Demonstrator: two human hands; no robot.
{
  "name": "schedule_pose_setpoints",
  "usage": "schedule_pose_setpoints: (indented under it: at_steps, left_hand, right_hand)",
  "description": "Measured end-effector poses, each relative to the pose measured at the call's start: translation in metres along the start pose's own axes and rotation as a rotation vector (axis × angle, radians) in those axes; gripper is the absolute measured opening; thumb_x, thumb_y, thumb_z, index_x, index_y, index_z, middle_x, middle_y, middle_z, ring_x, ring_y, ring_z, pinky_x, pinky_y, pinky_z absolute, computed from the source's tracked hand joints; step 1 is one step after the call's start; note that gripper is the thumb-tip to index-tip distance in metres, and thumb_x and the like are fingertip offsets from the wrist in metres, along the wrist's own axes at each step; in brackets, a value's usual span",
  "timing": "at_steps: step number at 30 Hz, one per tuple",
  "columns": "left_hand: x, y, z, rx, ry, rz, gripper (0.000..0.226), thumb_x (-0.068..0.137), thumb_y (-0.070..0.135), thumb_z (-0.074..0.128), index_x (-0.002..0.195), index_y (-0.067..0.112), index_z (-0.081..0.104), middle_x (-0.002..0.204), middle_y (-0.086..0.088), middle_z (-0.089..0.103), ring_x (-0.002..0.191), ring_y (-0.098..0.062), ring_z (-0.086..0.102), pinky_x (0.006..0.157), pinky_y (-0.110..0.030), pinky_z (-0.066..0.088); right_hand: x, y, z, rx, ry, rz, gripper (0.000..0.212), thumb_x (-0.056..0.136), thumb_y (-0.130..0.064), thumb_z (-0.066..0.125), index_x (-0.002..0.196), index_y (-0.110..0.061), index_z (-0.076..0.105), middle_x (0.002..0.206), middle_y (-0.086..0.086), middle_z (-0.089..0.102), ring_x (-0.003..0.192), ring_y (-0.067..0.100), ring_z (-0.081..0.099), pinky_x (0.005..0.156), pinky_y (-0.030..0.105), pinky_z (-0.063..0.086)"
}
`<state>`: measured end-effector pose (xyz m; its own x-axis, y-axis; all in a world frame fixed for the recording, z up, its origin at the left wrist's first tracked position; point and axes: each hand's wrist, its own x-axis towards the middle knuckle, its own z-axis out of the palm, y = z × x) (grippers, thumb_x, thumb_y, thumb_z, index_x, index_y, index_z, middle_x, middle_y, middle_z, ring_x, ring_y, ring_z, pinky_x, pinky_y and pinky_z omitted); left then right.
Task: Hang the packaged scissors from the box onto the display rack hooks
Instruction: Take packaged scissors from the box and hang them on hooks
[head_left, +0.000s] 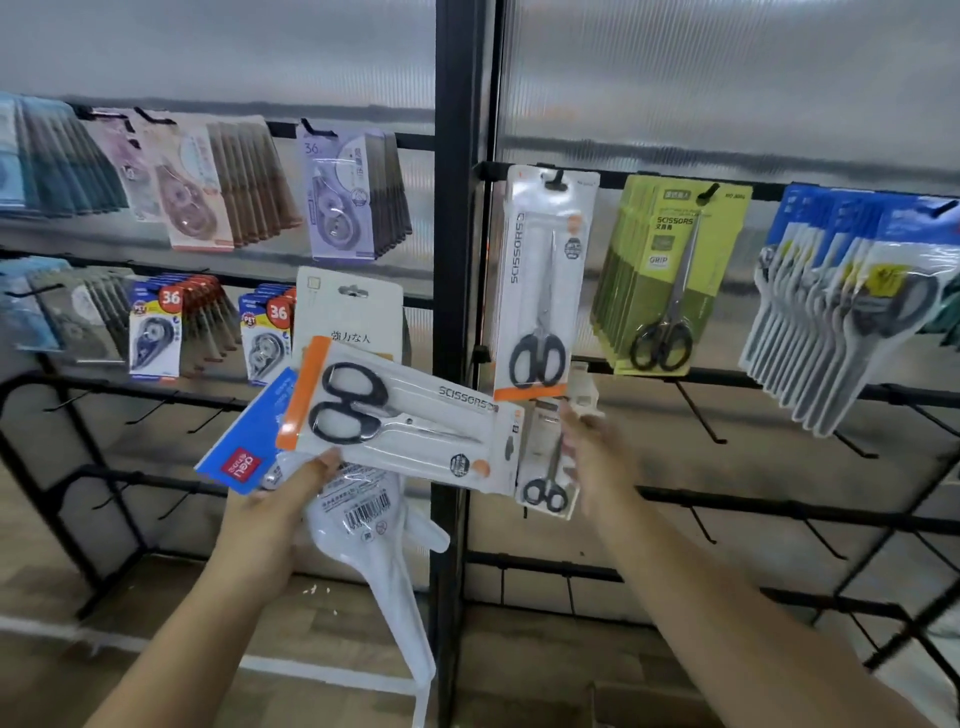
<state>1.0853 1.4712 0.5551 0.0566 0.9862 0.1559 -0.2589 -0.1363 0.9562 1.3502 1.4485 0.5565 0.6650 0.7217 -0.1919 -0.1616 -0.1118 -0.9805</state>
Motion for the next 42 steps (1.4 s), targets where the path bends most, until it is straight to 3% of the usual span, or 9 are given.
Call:
schedule_pose_setpoints:
  at_steps: [5,12,16,21,24,31,33,37,42]
  left_hand:
    - [-0.004,-0.009,-0.006,-0.056,0.054,-0.098,0.033,0.085,0.009,0.063,0.118,0.011,0.06,0.109,-0.008,0.069,0.101,-0.028,0.065,0.08,-0.042,0.052]
    - [-0.011,-0.014,-0.001,-0.02,0.028,-0.162,0.029,0.087,0.015,0.061,0.115,0.008,0.061,0.102,-0.009,0.07,0.092,-0.025,0.066,0.069,-0.036,0.05]
    - [-0.008,-0.017,-0.002,-0.019,-0.005,-0.188,0.032,0.087,0.016,0.062,0.115,0.002,0.06,0.106,-0.015,0.069,0.093,-0.029,0.067,0.069,-0.038,0.052]
    - [0.004,-0.019,0.003,-0.068,-0.05,-0.164,0.036,0.073,0.022,0.075,0.105,0.009,0.066,0.096,-0.008,0.074,0.091,-0.028,0.069,0.069,-0.038,0.054]
    - [0.01,-0.015,0.011,-0.102,-0.02,-0.133,0.008,0.088,0.013,0.062,0.095,0.015,0.065,0.078,0.003,0.074,0.069,-0.013,0.071,0.054,-0.027,0.057]
    - [0.016,0.0,0.036,-0.076,-0.019,-0.064,0.006,0.09,0.011,0.058,0.092,0.015,0.063,0.072,0.004,0.073,0.062,-0.011,0.07,0.045,-0.025,0.054]
    - [0.018,0.003,0.041,-0.073,-0.044,-0.058,0.007,0.09,0.011,0.058,0.092,0.017,0.063,0.075,0.002,0.073,0.065,-0.014,0.071,0.047,-0.029,0.056]
    - [0.019,0.005,0.048,-0.081,-0.041,-0.047,0.008,0.088,0.011,0.06,0.094,0.017,0.063,0.08,0.0,0.073,0.07,-0.015,0.071,0.055,-0.029,0.059]
    - [0.02,0.007,0.05,-0.107,-0.029,-0.072,0.014,0.086,0.013,0.062,0.1,0.016,0.062,0.085,-0.001,0.073,0.073,-0.017,0.071,0.057,-0.03,0.058]
  right_hand:
    - [-0.037,0.032,0.002,0.434,-0.359,0.509,0.027,0.086,-0.03,0.063,0.097,-0.005,0.06,0.096,0.011,0.063,0.088,0.022,0.057,0.079,0.035,0.044]
    - [-0.059,0.022,0.027,0.742,-0.388,0.522,0.008,0.085,0.004,0.059,0.086,-0.003,0.061,0.069,0.013,0.07,0.081,0.022,0.06,0.07,0.031,0.05]
    - [-0.06,0.013,0.025,0.659,-0.419,0.394,0.015,0.088,0.003,0.056,0.095,-0.009,0.062,0.08,0.01,0.073,0.087,0.026,0.065,0.091,0.046,0.046]
    - [-0.042,-0.033,0.008,0.678,-0.402,0.14,0.021,0.089,-0.003,0.056,0.107,-0.012,0.059,0.095,0.01,0.073,0.087,0.024,0.07,0.071,0.037,0.058]
    - [-0.026,-0.078,-0.002,0.63,-0.324,-0.049,0.028,0.087,-0.001,0.058,0.113,-0.011,0.057,0.101,0.008,0.07,0.091,0.022,0.068,0.072,0.036,0.059]
    - [-0.002,-0.172,0.006,0.192,-0.119,-0.506,0.026,0.083,0.0,0.067,0.102,-0.017,0.061,0.097,0.0,0.067,0.093,0.02,0.065,0.084,0.04,0.055]
    - [0.003,-0.189,0.01,0.055,-0.115,-0.61,0.037,0.082,0.0,0.068,0.117,-0.01,0.059,0.1,-0.004,0.062,0.088,0.011,0.06,0.082,0.029,0.052]
    - [0.01,-0.199,0.013,-0.194,-0.114,-0.749,0.073,0.085,-0.001,0.065,0.146,-0.025,0.032,0.146,-0.001,0.038,0.133,0.016,0.036,0.108,0.026,0.035]
    - [0.012,-0.192,0.016,-0.342,-0.092,-0.844,0.057,0.088,-0.005,0.062,0.139,-0.021,0.044,0.148,0.002,0.039,0.137,0.021,0.035,0.11,0.028,0.033]
